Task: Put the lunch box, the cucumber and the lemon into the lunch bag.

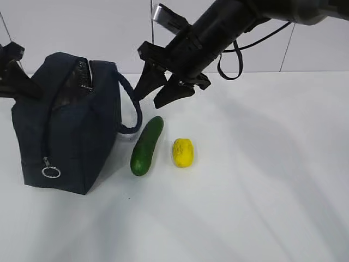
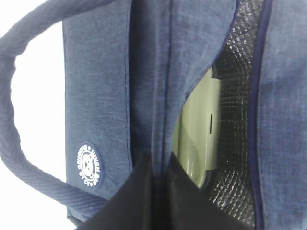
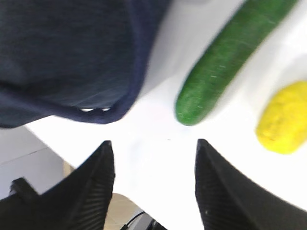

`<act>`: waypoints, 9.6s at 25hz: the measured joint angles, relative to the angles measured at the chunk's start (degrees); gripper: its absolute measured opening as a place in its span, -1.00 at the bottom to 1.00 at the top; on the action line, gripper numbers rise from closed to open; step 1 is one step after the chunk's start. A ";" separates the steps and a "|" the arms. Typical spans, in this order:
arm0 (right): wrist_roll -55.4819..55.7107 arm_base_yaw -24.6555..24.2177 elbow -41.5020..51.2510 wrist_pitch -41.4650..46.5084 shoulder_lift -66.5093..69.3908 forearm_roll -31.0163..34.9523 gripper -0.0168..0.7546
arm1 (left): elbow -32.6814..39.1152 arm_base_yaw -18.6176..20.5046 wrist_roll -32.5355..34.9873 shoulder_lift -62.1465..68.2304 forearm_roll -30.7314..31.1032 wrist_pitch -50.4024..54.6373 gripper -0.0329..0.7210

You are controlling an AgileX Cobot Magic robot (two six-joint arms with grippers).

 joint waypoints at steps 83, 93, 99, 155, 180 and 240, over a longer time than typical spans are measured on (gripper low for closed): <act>25.89 6.08 -24.44 1.43 20.41 -21.36 -0.10 | 0.00 4.05 -1.80 0.18 7.45 -1.41 -0.91; 24.72 6.08 -47.44 2.80 20.41 -23.13 -0.11 | 0.00 4.05 -2.02 0.18 7.48 -1.21 -0.91; 24.83 6.08 -50.63 3.51 20.52 -7.02 -0.11 | 0.00 4.05 -2.02 0.18 4.82 -0.96 -0.91; 23.53 5.03 -57.71 3.25 31.11 5.45 0.19 | -0.04 4.05 3.00 2.10 -3.92 1.32 -0.91; 7.77 7.60 -57.74 4.28 13.23 -30.61 0.19 | -0.04 4.05 2.74 2.27 -3.92 1.57 -0.91; 26.96 7.60 38.74 -29.04 -30.04 -44.20 0.15 | -0.04 4.05 2.74 2.27 -1.95 5.79 -0.91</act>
